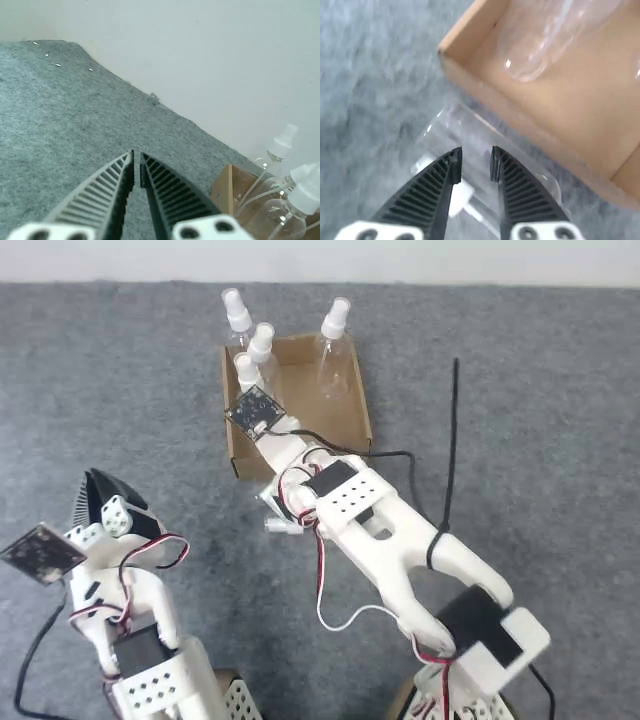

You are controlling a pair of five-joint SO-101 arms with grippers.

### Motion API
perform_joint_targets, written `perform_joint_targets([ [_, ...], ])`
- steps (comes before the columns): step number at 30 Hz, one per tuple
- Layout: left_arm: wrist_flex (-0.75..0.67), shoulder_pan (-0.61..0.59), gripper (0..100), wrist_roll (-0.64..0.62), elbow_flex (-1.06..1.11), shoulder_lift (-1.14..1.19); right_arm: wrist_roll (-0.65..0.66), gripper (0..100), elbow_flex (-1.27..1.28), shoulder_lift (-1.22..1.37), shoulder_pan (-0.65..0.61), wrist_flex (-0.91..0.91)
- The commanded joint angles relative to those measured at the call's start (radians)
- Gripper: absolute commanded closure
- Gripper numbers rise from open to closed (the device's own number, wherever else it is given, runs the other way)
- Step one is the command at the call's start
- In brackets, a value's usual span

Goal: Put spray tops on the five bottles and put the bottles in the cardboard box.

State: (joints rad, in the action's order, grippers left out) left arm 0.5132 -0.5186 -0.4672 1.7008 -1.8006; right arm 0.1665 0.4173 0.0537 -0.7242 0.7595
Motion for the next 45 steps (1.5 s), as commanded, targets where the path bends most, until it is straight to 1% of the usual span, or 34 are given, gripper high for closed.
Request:
perform_joint_targets([
  [1, 0.003, -0.006, 98, -0.005, -0.015, -0.003, 0.052, 92.3, 0.003, -0.07, 0.022, 0.136],
  [5, 0.003, -0.006, 98, -0.005, -0.015, -0.003, 0.115, 92.3, 0.003, -0.127, 0.024, 0.24],
  [10, 0.003, -0.006, 98, -0.005, -0.015, -0.003, 0.117, 92.0, 0.003, -0.243, 0.024, 0.309],
  [15, 0.003, -0.006, 98, -0.005, -0.015, -0.003, 0.12, 91.3, 0.005, -0.338, 0.024, 0.323],
  [17, 0.003, -0.006, 98, -0.005, -0.015, -0.003, 0.123, 87.3, 0.005, -0.34, 0.024, 0.323],
  [20, 0.003, -0.006, 98, -0.005, -0.015, -0.003, 0.124, 77.5, 0.008, -0.338, 0.022, 0.323],
  [22, 0.003, -0.006, 98, -0.005, -0.015, -0.003, 0.126, 73.4, 0.008, -0.338, 0.021, 0.323],
  [24, 0.003, -0.006, 98, -0.005, -0.015, -0.003, 0.161, 72.9, 0.008, -0.338, 0.018, 0.323],
  [27, 0.003, -0.006, 98, -0.005, -0.015, -0.003, 0.261, 72.7, 0.008, -0.338, 0.016, 0.323],
  [31, 0.003, -0.006, 98, -0.005, -0.015, -0.003, 0.327, 72.5, 0.008, -0.337, 0.015, 0.321],
  [36, 0.003, -0.006, 98, -0.005, -0.015, -0.003, 0.405, 72.5, -0.011, -0.24, -0.01, 0.312],
  [45, 0.003, -0.006, 98, -0.005, -0.015, -0.003, 0.416, 72.7, -0.196, 0.022, -0.025, 0.321],
])
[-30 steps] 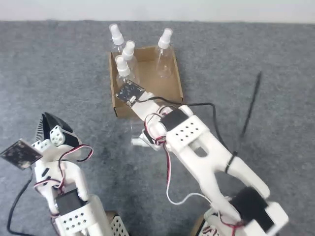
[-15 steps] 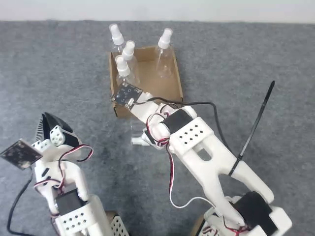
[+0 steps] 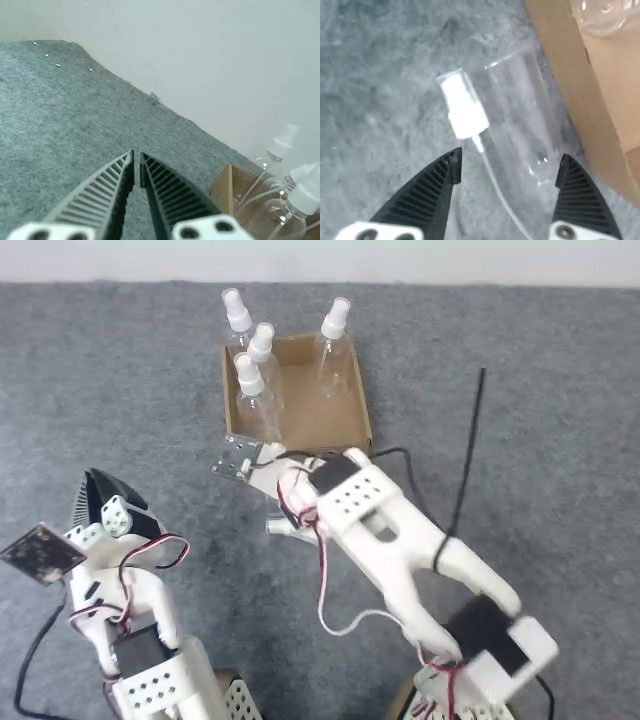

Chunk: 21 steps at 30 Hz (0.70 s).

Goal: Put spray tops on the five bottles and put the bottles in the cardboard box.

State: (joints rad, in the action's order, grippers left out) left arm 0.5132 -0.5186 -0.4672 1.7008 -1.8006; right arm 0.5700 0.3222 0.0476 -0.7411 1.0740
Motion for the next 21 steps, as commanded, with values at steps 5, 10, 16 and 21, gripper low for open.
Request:
perform_joint_targets([
  [5, 0.003, -0.006, 98, -0.005, -0.015, -0.003, 0.012, 72.8, -0.169, 0.153, -0.005, 0.008],
  [10, 0.005, -0.006, 98, -0.005, -0.015, -0.003, 0.012, 78.3, -0.193, 0.222, -0.005, 0.008],
  [16, 0.005, -0.006, 98, -0.005, -0.015, -0.003, 0.014, 94.4, -0.193, 0.225, -0.005, 0.007],
  [21, 0.005, -0.006, 98, -0.005, -0.015, -0.002, 0.006, 95.0, -0.19, 0.2, -0.005, 0.01],
])
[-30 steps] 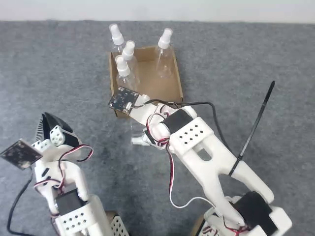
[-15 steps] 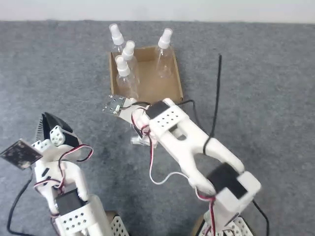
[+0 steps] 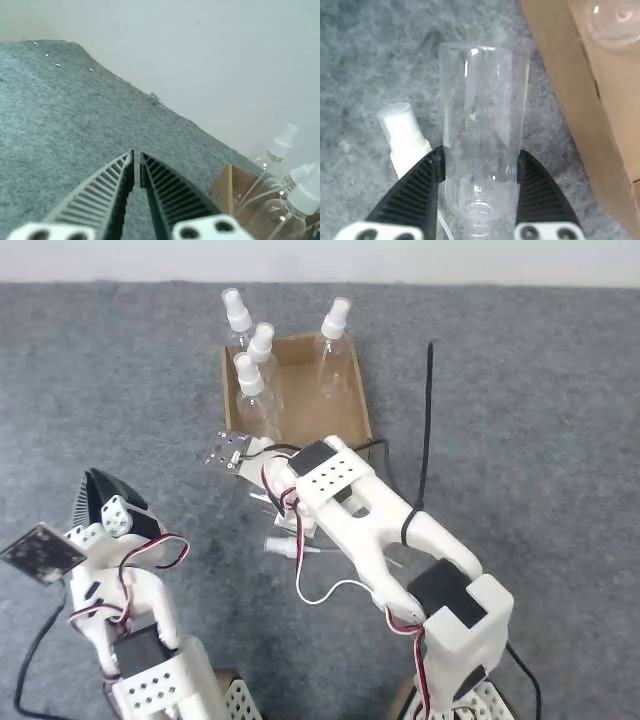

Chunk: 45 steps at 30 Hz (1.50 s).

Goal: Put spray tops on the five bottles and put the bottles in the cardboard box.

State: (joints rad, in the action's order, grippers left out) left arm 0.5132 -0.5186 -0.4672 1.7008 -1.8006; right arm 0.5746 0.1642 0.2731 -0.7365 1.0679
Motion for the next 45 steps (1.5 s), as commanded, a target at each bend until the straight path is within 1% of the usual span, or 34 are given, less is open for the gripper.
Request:
perform_joint_targets([
  [1, 0.005, -0.006, 98, -0.005, -0.015, -0.002, 0.002, 95.0, -0.029, -0.047, -0.01, 0.022],
  [6, 0.005, -0.006, 98, -0.005, -0.015, -0.002, -0.002, 95.0, -0.029, -0.168, -0.012, 0.13],
  [12, 0.005, -0.006, 98, -0.005, -0.015, -0.002, -0.02, 95.0, -0.029, -0.257, 0.001, 0.202],
  [16, 0.005, -0.005, 98, -0.005, -0.015, 0.0, -0.137, 95.0, -0.029, -0.329, 0.027, 0.232],
  [22, 0.005, -0.005, 98, -0.005, -0.015, 0.002, -0.245, 94.6, -0.029, -0.461, 0.116, 0.3],
  [28, 0.025, -0.003, 98, -0.003, -0.015, -0.002, -0.4, 95.0, -0.029, -0.526, 0.156, 0.346],
  [31, 0.028, -0.002, 98, -0.003, -0.015, -0.003, -0.503, 95.0, -0.029, -0.533, 0.183, 0.378],
  [35, 0.028, -0.002, 98, -0.002, -0.015, -0.003, -0.703, 95.0, -0.025, -0.535, 0.245, 0.381],
  [38, 0.029, -0.002, 98, -0.002, -0.015, -0.003, -0.812, 95.0, 0.006, -0.535, 0.283, 0.381],
  [41, 0.029, -0.002, 98, -0.002, -0.015, -0.003, -0.864, 95.0, 0.055, -0.535, 0.308, 0.381],
  [45, 0.029, -0.002, 98, -0.002, -0.015, -0.003, -0.89, 95.0, 0.101, -0.535, 0.343, 0.378],
])
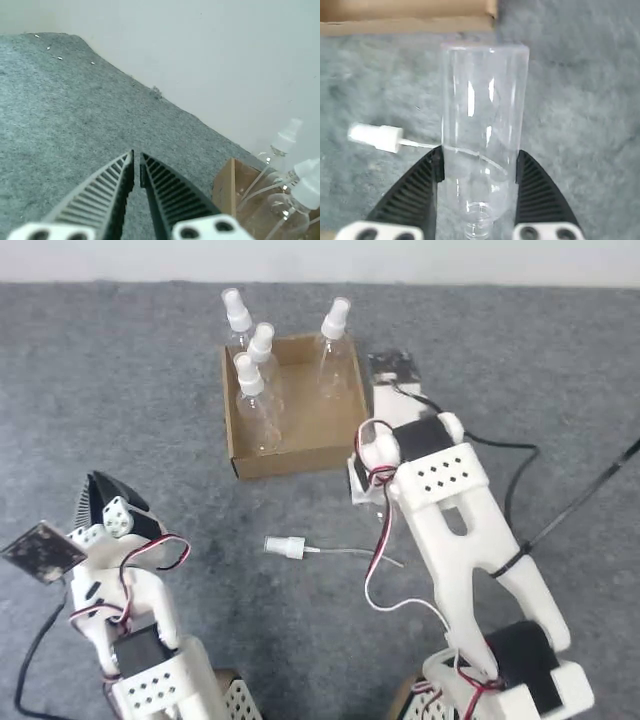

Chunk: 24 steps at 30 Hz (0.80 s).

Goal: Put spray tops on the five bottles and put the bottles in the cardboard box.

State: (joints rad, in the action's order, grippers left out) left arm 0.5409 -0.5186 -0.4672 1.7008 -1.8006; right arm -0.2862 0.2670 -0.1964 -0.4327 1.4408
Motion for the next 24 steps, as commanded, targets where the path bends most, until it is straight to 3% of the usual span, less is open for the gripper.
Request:
perform_joint_targets([
  [1, 0.002, -0.002, 98, -0.002, -0.015, -0.003, -0.04, 94.8, 0.003, -0.065, 0.053, 0.002],
  [6, 0.002, -0.002, 98, -0.002, -0.015, -0.003, -0.149, 94.6, 0.012, -0.065, 0.12, -0.002],
  [16, 0.003, -0.002, 98, -0.002, -0.015, -0.003, -0.578, 94.6, 0.014, -0.065, 0.148, 0.008],
  [24, 0.003, -0.005, 98, -0.002, -0.015, -0.003, -0.644, 94.5, 0.091, -0.064, 0.151, 0.002],
])
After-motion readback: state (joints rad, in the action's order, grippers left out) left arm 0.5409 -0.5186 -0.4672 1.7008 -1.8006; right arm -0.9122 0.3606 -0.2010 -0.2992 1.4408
